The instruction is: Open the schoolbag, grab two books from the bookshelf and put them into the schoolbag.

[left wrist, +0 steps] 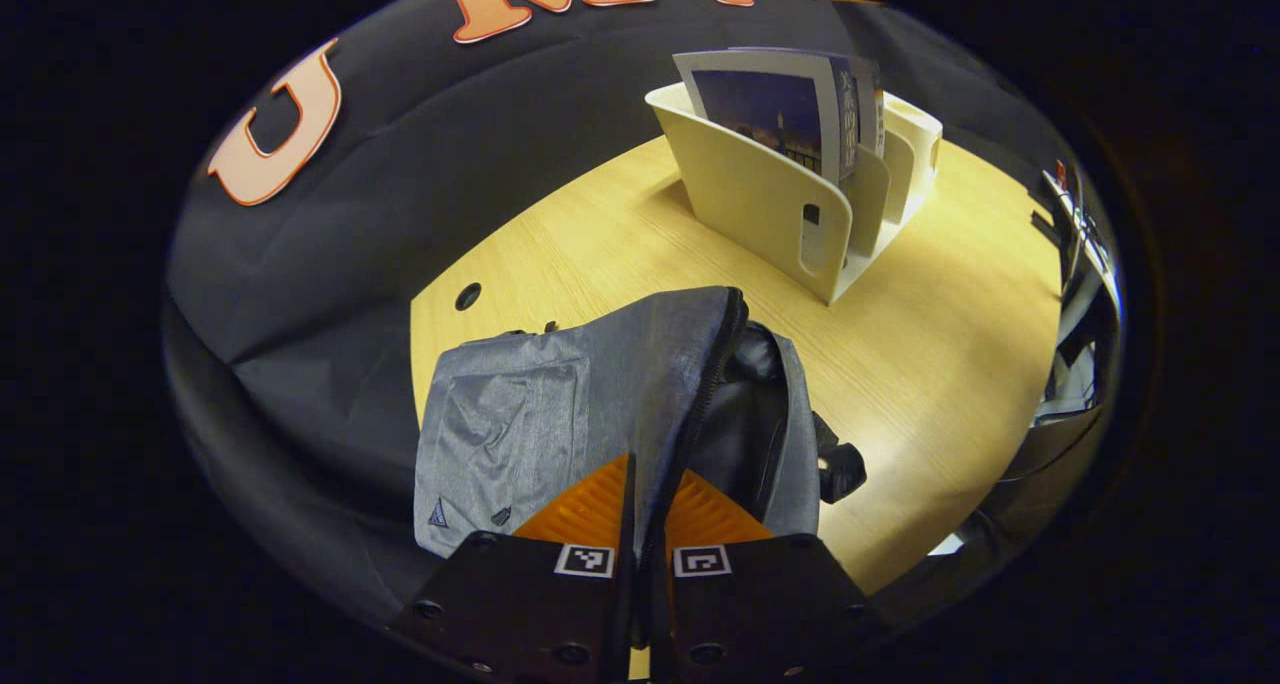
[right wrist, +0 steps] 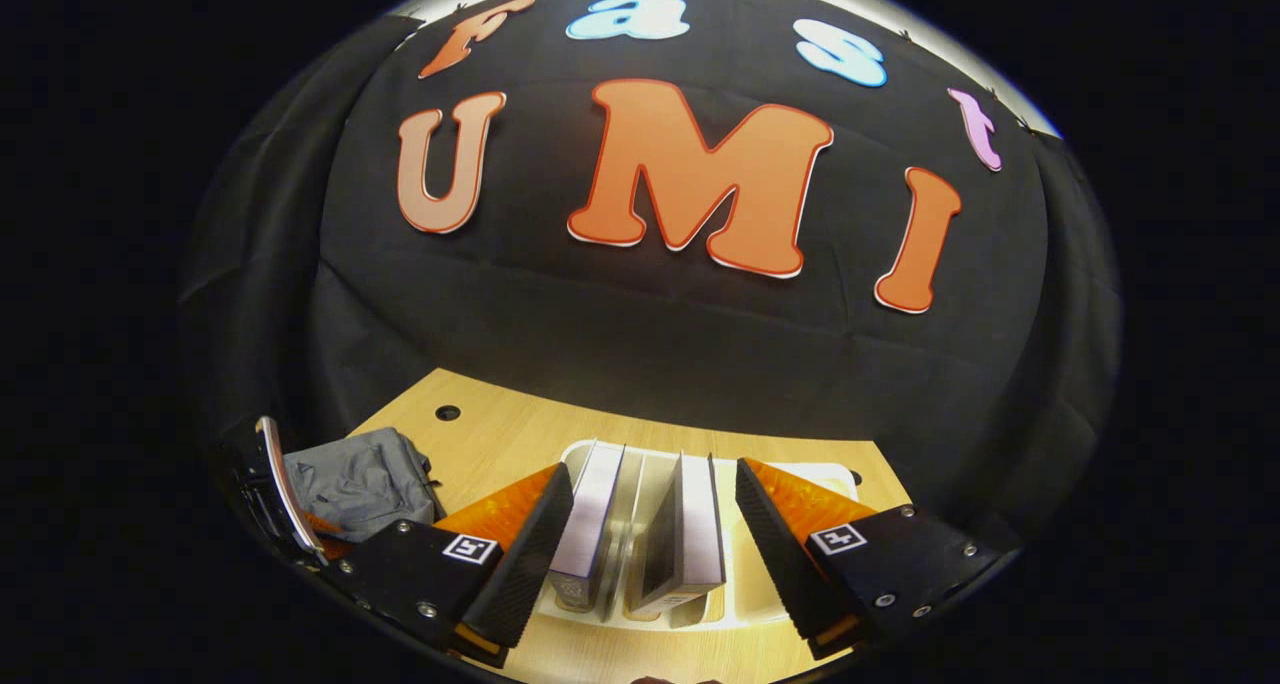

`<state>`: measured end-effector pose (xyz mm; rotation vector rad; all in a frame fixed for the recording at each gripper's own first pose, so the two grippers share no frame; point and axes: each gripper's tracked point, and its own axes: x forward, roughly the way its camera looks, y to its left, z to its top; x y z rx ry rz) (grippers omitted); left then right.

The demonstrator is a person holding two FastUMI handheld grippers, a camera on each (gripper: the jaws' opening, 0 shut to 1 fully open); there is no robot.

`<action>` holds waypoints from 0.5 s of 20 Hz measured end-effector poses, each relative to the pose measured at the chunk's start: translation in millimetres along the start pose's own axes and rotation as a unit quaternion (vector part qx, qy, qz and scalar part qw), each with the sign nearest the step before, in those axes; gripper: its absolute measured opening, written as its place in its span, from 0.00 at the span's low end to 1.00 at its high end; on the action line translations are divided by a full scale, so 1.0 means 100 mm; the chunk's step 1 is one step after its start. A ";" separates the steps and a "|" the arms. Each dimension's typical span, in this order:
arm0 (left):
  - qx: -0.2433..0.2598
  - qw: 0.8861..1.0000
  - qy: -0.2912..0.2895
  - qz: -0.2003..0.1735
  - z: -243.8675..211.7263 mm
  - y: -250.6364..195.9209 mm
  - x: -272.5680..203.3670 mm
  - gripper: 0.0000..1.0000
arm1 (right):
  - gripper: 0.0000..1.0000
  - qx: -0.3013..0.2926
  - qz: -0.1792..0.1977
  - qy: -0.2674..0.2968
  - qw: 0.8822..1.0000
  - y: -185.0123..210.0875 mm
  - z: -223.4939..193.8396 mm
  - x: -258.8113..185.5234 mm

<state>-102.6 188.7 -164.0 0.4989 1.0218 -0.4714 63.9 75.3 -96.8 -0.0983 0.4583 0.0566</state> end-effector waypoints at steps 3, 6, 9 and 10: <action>0.004 0.999 -0.003 -0.035 0.06 0.16 -0.13 0.08 | 0.98 0.009 0.006 0.046 0.999 0.17 -0.03 0.09; 0.010 0.998 -0.007 -0.060 0.13 0.28 -0.23 0.08 | 0.98 0.012 0.005 0.096 0.995 0.25 -0.11 0.21; 0.007 0.996 -0.009 -0.086 0.23 0.41 -0.32 0.08 | 0.98 -0.001 0.009 0.140 0.990 0.32 -0.21 0.30; 0.003 0.995 -0.010 -0.098 0.25 0.43 -0.35 0.05 | 0.98 0.000 0.012 0.160 0.987 0.35 -0.25 0.33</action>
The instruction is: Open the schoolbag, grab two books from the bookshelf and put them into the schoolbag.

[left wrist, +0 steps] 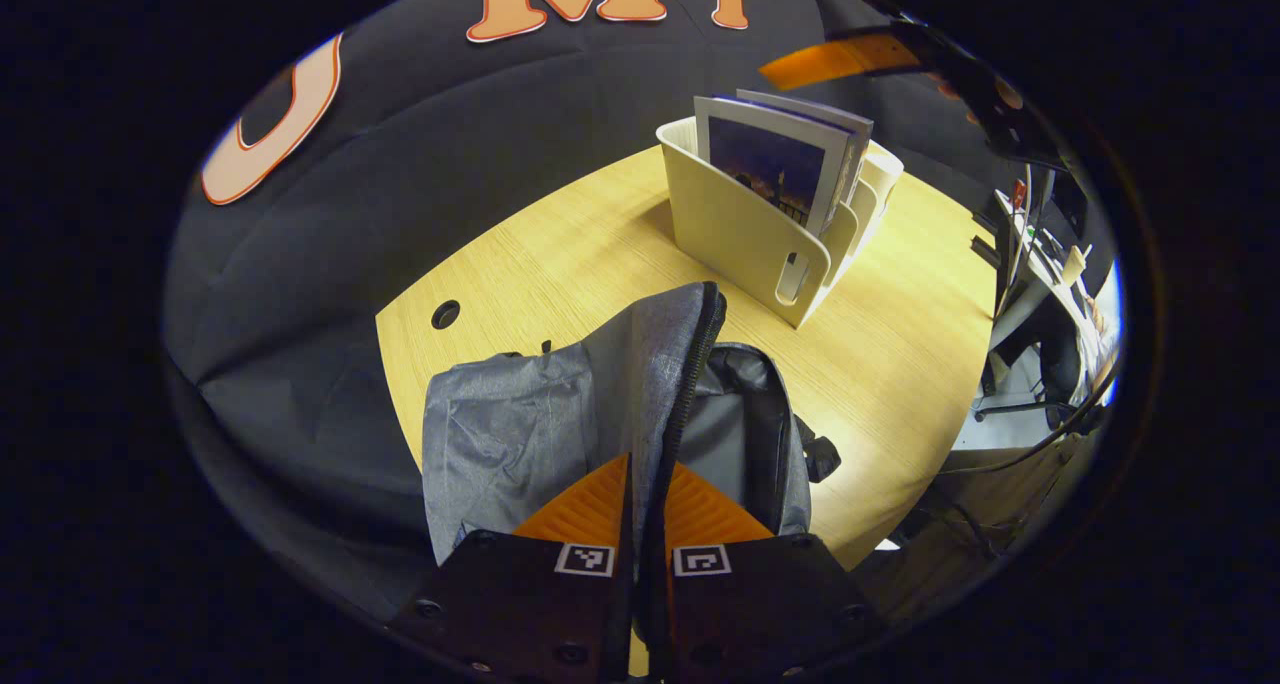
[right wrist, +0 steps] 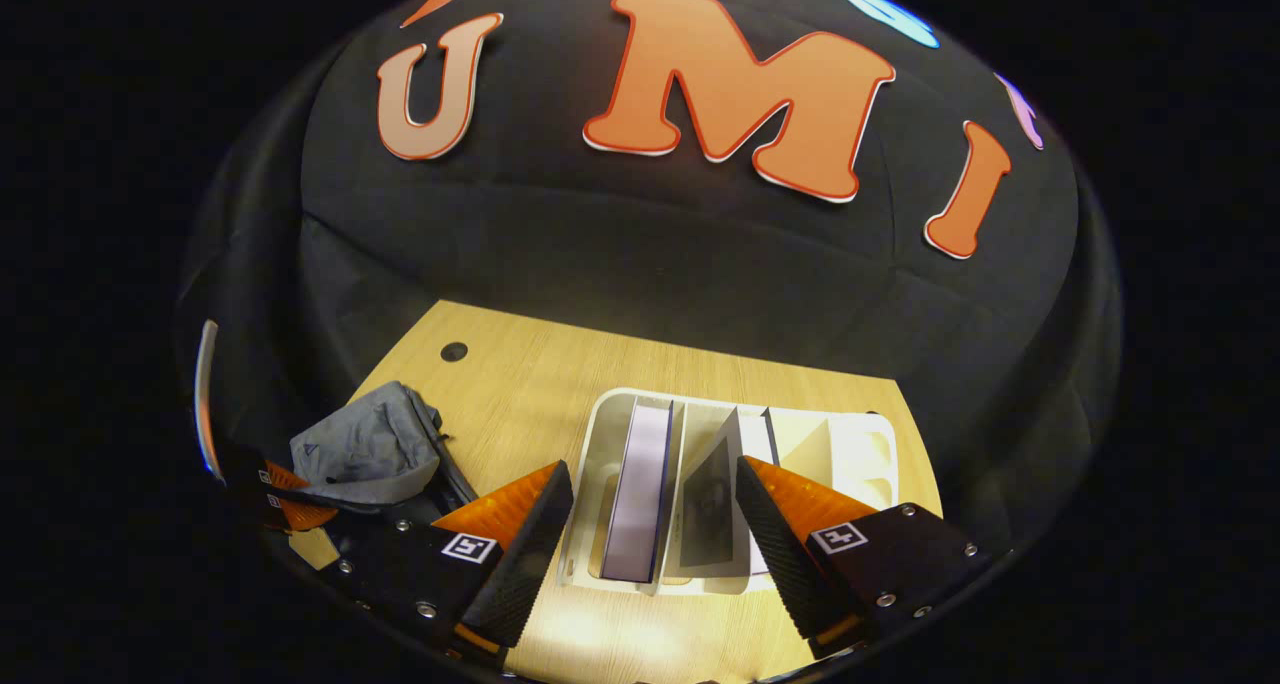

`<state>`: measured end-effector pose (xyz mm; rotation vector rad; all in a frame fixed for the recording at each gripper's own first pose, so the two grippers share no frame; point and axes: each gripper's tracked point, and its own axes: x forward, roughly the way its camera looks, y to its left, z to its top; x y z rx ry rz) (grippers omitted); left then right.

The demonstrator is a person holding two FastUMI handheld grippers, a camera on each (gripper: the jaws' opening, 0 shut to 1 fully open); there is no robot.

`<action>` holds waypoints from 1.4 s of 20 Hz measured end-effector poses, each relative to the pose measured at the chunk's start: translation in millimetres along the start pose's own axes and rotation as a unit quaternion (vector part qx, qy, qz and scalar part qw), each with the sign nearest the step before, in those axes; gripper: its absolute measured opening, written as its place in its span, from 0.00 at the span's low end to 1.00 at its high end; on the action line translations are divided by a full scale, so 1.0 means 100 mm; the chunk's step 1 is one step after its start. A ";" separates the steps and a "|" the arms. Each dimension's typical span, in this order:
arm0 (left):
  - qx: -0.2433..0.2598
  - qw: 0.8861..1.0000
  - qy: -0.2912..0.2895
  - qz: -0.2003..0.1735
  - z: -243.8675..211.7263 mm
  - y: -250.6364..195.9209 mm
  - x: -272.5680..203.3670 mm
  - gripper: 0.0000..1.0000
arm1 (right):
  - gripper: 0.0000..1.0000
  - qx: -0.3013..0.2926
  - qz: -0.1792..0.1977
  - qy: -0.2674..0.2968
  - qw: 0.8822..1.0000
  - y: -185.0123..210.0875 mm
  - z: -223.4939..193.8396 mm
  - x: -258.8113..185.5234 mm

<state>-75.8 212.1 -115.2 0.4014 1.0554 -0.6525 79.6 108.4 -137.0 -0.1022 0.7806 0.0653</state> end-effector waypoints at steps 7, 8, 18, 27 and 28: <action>0.010 1.000 0.009 -0.018 0.10 0.20 -0.21 0.07 | 0.98 0.020 0.035 0.121 0.992 0.12 -0.21 0.30; 0.012 1.000 0.010 -0.023 0.10 0.20 -0.24 0.07 | 0.97 0.018 0.036 0.138 0.990 0.12 -0.25 0.36; 0.016 0.999 0.024 -0.035 0.18 0.30 -0.31 0.07 | 0.48 0.064 0.013 0.271 0.960 0.13 -0.61 0.77; 0.004 0.999 0.021 -0.041 0.16 0.29 -0.29 0.07 | 0.37 0.171 0.037 0.252 0.952 -0.05 -0.38 0.43; 0.001 0.999 0.021 -0.042 0.16 0.27 -0.29 0.07 | 0.37 0.181 0.044 0.242 0.952 -0.08 -0.32 0.35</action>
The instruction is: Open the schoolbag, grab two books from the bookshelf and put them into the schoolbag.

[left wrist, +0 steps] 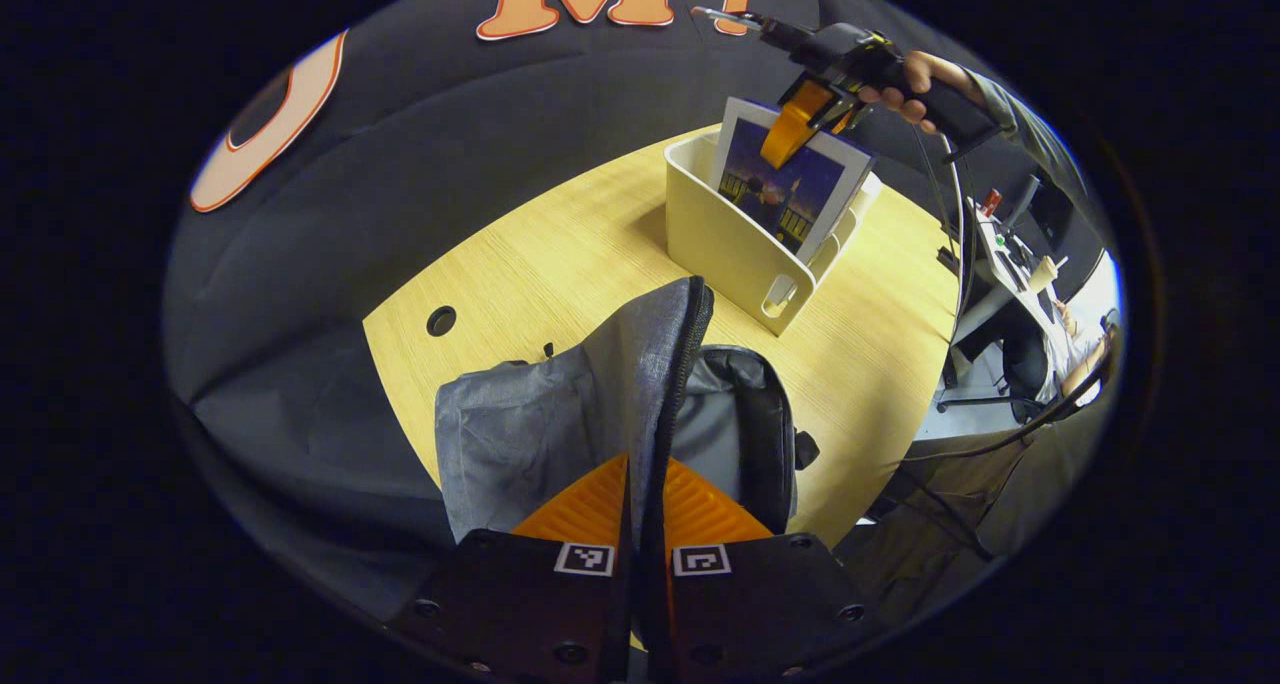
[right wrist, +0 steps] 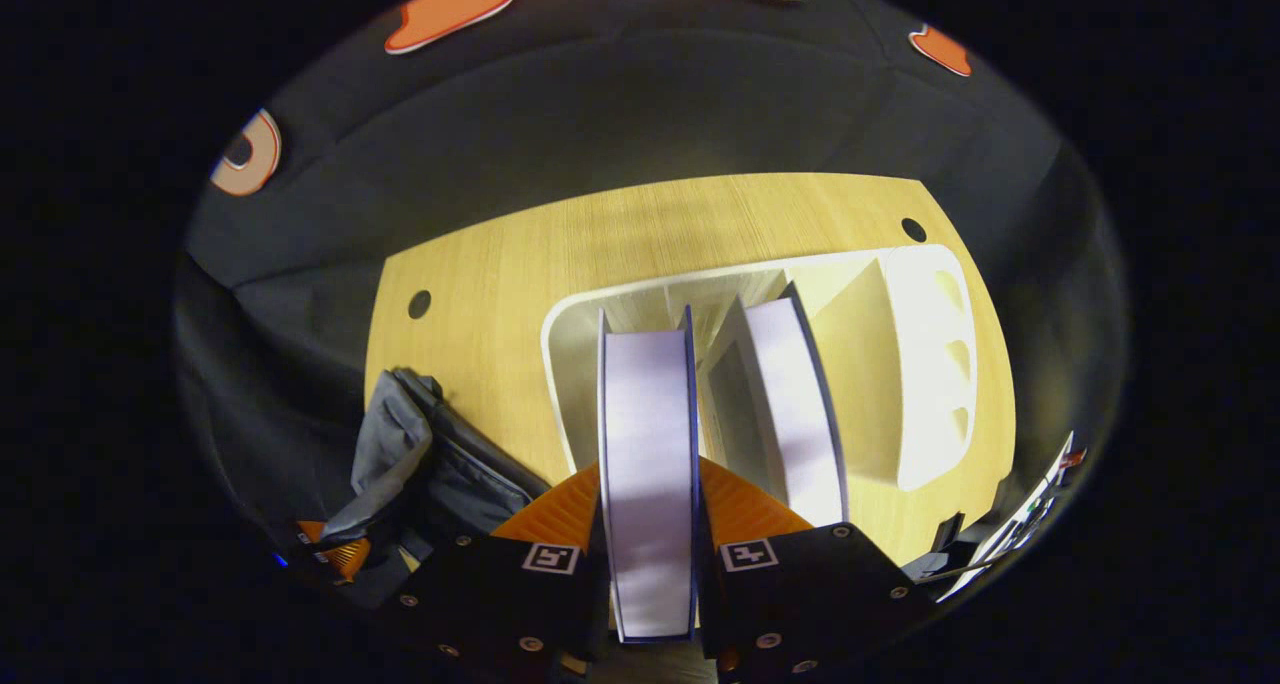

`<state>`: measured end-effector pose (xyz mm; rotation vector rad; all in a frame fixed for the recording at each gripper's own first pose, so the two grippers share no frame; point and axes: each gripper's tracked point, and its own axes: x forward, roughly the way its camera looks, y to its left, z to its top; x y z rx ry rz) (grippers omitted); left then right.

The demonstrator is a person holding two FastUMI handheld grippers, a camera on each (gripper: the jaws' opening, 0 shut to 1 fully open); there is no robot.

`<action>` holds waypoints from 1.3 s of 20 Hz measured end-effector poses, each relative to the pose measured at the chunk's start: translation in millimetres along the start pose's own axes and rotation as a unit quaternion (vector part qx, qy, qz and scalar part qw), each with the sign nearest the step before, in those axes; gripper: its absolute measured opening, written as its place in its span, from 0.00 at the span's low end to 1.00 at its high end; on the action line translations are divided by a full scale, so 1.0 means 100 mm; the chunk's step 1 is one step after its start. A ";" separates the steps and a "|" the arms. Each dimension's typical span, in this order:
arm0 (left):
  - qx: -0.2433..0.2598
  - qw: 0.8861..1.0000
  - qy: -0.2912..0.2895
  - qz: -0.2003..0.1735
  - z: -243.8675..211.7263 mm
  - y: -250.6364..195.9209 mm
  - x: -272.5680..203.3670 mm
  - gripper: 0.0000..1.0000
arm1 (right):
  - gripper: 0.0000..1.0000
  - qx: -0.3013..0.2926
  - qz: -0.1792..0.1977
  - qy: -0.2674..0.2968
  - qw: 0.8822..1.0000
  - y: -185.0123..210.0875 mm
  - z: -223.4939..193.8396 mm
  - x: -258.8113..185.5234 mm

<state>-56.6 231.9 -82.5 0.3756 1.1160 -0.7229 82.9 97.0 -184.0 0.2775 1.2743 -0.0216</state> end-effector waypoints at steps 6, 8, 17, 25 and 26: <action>-0.017 1.000 -0.009 -0.002 -0.02 -0.02 -0.01 0.07 | 0.36 0.031 0.047 -0.057 0.997 -0.11 -0.01 -0.61; -0.022 1.000 -0.012 -0.001 -0.03 -0.02 -0.01 0.07 | 0.35 0.043 0.061 -0.078 0.994 -0.12 -0.07 -0.79; -0.024 0.999 -0.021 -0.008 -0.03 -0.03 -0.02 0.08 | 0.34 0.093 0.124 -0.125 0.980 -0.08 -0.54 -1.24; -0.043 0.998 -0.037 -0.004 -0.02 -0.01 -0.07 0.08 | 0.34 0.114 0.211 -0.117 0.964 0.52 -1.01 -1.02; -0.043 0.998 -0.038 0.000 -0.02 0.01 -0.08 0.08 | 0.34 0.117 0.219 -0.109 0.963 0.60 -1.10 -0.93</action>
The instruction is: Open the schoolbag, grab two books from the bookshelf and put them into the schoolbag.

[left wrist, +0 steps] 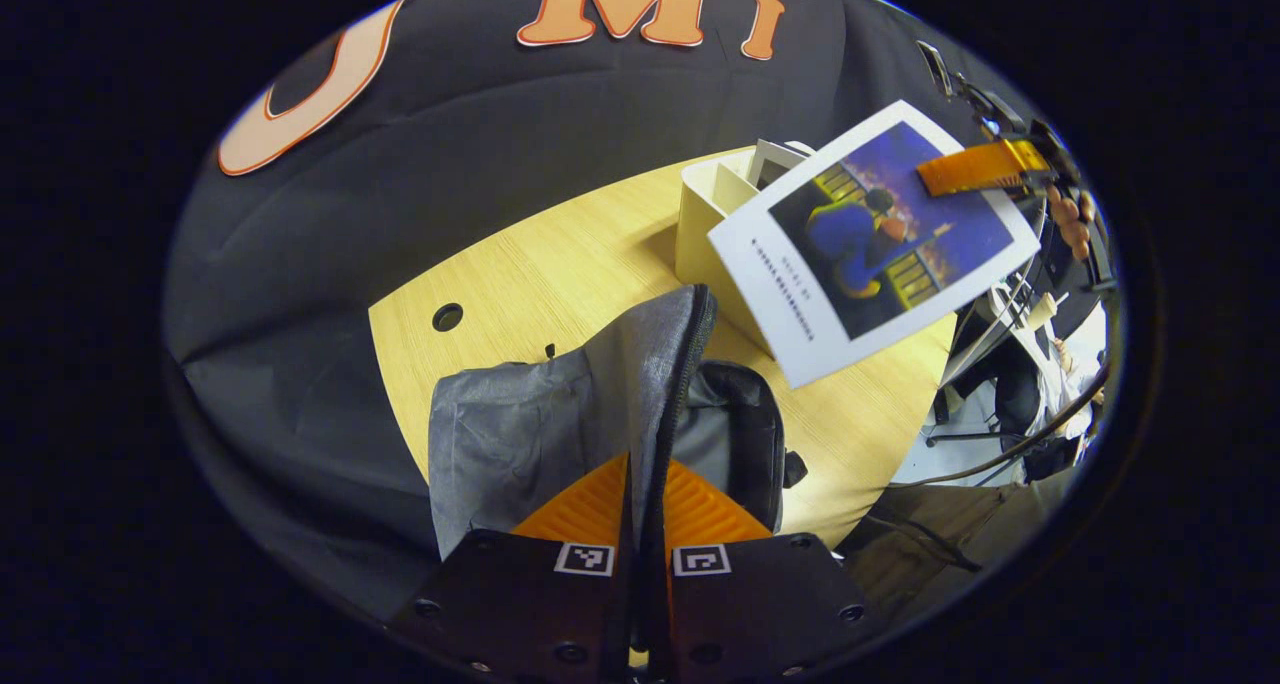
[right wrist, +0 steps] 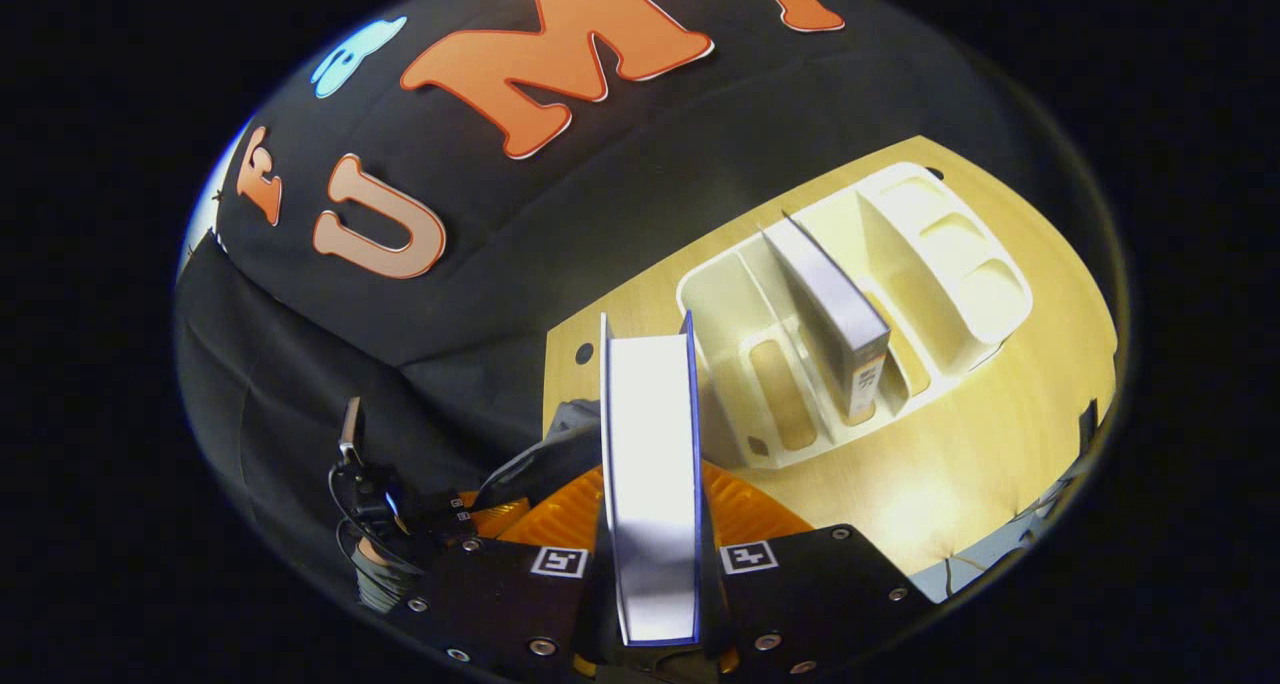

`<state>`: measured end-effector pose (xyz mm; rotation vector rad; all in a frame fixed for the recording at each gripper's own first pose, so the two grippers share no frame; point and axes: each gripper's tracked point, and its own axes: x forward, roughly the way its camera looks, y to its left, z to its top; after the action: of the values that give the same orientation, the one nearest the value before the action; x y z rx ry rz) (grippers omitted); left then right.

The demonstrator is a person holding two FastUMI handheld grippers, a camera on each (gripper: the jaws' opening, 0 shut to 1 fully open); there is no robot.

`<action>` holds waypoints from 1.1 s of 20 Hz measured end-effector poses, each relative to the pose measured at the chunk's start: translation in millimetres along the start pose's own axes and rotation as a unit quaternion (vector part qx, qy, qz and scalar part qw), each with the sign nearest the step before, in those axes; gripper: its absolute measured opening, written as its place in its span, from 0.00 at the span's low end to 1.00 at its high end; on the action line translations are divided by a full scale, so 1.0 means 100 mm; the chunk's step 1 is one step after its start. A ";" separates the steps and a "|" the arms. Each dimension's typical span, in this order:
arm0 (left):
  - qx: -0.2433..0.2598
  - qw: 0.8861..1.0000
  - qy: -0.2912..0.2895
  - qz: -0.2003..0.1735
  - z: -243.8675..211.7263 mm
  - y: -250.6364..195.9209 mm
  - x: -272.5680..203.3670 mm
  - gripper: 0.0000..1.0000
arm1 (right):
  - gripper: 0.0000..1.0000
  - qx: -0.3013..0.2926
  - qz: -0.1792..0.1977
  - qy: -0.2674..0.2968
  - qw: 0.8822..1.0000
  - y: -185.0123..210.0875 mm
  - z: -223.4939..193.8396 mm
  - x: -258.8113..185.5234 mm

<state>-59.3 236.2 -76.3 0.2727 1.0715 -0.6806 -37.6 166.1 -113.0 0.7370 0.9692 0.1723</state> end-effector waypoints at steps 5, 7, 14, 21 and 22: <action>-0.011 1.000 -0.008 0.008 0.04 0.01 -0.01 0.06 | 0.33 0.019 0.029 0.043 0.998 0.14 -0.45 0.46; -0.020 1.000 -0.015 0.010 0.03 -0.01 -0.02 0.06 | 0.33 0.020 0.040 0.048 0.998 0.23 -0.56 0.61; -0.057 0.997 -0.040 0.016 0.04 -0.04 -0.05 0.06 | 0.33 0.058 0.093 0.075 0.991 0.41 -1.06 1.26; -0.070 0.996 -0.053 0.019 0.03 -0.12 -0.10 0.06 | 0.33 0.135 0.137 0.048 0.980 0.54 -1.29 1.70; -0.069 0.996 -0.053 0.021 0.03 -0.13 -0.11 0.06 | 0.33 0.147 0.139 0.040 0.978 0.56 -1.31 1.74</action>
<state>-69.0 228.7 -64.2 0.1372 1.0028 -0.5752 -32.8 350.1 -242.2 1.1464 0.9752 0.3088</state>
